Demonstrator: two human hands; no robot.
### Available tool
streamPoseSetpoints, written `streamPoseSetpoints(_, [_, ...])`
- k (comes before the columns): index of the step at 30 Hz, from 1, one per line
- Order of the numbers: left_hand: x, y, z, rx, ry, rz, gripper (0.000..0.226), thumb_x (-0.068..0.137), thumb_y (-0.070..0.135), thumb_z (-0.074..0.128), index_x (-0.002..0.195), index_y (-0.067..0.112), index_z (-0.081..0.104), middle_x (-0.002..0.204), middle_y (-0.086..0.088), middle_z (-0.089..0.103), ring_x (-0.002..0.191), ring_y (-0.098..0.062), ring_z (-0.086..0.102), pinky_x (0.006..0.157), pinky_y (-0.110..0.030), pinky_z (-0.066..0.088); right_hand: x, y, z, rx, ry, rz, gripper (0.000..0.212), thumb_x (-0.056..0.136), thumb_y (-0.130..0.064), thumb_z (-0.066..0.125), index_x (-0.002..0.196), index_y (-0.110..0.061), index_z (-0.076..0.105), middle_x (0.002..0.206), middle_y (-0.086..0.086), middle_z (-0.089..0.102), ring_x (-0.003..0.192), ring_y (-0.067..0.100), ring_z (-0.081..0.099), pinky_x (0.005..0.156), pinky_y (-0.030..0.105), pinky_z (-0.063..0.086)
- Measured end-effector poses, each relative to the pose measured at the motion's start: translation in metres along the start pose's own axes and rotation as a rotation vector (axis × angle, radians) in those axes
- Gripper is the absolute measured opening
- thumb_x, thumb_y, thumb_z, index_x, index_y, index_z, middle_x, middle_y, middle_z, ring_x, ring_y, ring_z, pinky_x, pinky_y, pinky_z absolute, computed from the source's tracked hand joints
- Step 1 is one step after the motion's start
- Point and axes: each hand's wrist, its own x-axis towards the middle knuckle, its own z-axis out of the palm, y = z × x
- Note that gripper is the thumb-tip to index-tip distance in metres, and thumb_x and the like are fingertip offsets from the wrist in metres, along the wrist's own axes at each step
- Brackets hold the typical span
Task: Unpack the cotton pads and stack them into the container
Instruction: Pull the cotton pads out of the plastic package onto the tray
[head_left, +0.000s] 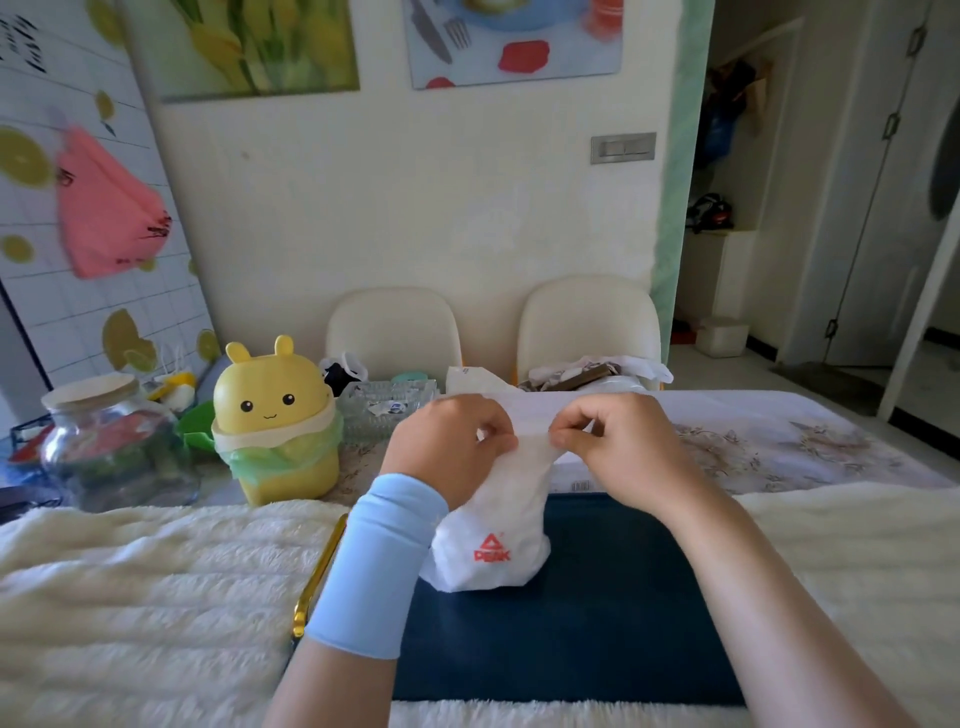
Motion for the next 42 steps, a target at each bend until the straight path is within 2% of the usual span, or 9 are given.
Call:
streamPoseSetpoints(4, [0.0,-0.01,-0.002,-0.047,-0.019,0.028,0.006,0.091,0.033,0.066,0.085,0.032,0.068,0.085,0.017,0.058,0.081,-0.009,0.054,0.078,-0.03,0.049,0.001,0.003,-0.005,-0.008,-0.016,0.019,0.015,0.091,-0.023,0.071,0.079,-0.032,0.072,0.079,-0.024,0.07,0.07,-0.004,0.058,0.068,0.023,0.047])
streamPoseSetpoints(7, [0.0,-0.007,0.0,-0.01,-0.033,0.032,0.005,0.093,0.032,0.064,0.09,0.03,0.067,0.092,0.012,0.066,0.083,-0.015,0.06,0.08,-0.033,0.052,0.002,0.003,-0.005,-0.066,-0.048,0.021,0.014,0.094,-0.024,0.067,0.082,-0.032,0.069,0.085,-0.018,0.068,0.077,0.0,0.059,0.075,0.028,0.05])
streamPoseSetpoints(11, [0.0,0.002,0.007,-0.042,0.0,0.107,0.007,0.092,0.034,0.065,0.093,0.03,0.07,0.088,0.014,0.063,0.085,-0.013,0.058,0.078,-0.032,0.052,0.001,-0.004,-0.001,-0.138,-0.074,-0.096,0.004,0.091,-0.037,0.068,0.091,-0.034,0.066,0.1,-0.017,0.062,0.091,0.003,0.057,0.082,0.029,0.05])
streamPoseSetpoints(13, [-0.001,0.004,0.011,-0.05,-0.011,0.128,0.01,0.092,0.036,0.065,0.096,0.03,0.072,0.093,0.011,0.064,0.09,-0.012,0.055,0.082,-0.033,0.05,-0.001,-0.009,0.004,-0.08,-0.106,-0.101,0.01,0.089,-0.04,0.073,0.094,-0.031,0.073,0.094,-0.015,0.067,0.087,0.002,0.061,0.081,0.028,0.051])
streamPoseSetpoints(17, [0.0,0.0,0.013,-0.043,-0.001,0.136,0.007,0.092,0.031,0.066,0.09,0.027,0.072,0.093,0.011,0.06,0.092,-0.01,0.046,0.085,-0.033,0.048,-0.001,-0.009,0.005,-0.034,-0.113,-0.068,0.006,0.088,-0.03,0.076,0.082,-0.029,0.077,0.083,-0.014,0.072,0.08,0.001,0.064,0.079,0.032,0.054])
streamPoseSetpoints(25, [-0.002,-0.001,0.012,0.025,-0.033,0.116,0.011,0.095,0.035,0.06,0.099,0.03,0.07,0.1,0.009,0.067,0.096,-0.017,0.06,0.084,-0.035,0.05,0.0,-0.011,0.012,-0.144,-0.077,-0.181,0.01,0.092,-0.019,0.069,0.083,-0.023,0.071,0.085,-0.009,0.063,0.083,0.008,0.057,0.077,0.031,0.048])
streamPoseSetpoints(32, [-0.003,-0.005,0.015,-0.036,0.011,0.099,0.018,0.088,0.051,0.065,0.095,0.038,0.075,0.096,0.014,0.069,0.092,-0.011,0.061,0.082,-0.031,0.05,-0.003,-0.009,0.012,-0.168,-0.073,-0.162,0.017,0.093,-0.018,0.067,0.079,-0.028,0.067,0.086,-0.013,0.063,0.081,0.004,0.057,0.072,0.026,0.047])
streamPoseSetpoints(38, [-0.004,-0.014,0.009,-0.004,0.044,0.083,0.009,0.089,0.038,0.069,0.086,0.033,0.077,0.094,0.014,0.069,0.086,-0.011,0.062,0.08,-0.03,0.05,-0.002,-0.011,0.016,-0.213,-0.056,-0.177,0.019,0.091,-0.011,0.065,0.079,-0.025,0.069,0.086,-0.011,0.065,0.083,0.01,0.059,0.077,0.033,0.05])
streamPoseSetpoints(42, [-0.002,-0.036,-0.001,-0.126,0.015,0.019,0.007,0.086,0.031,0.073,0.08,0.029,0.078,0.092,0.014,0.066,0.08,-0.01,0.06,0.078,-0.033,0.052,0.0,-0.002,0.002,-0.2,-0.045,-0.178,0.019,0.09,-0.012,0.067,0.079,-0.027,0.069,0.084,-0.017,0.065,0.083,0.0,0.058,0.074,0.024,0.046])
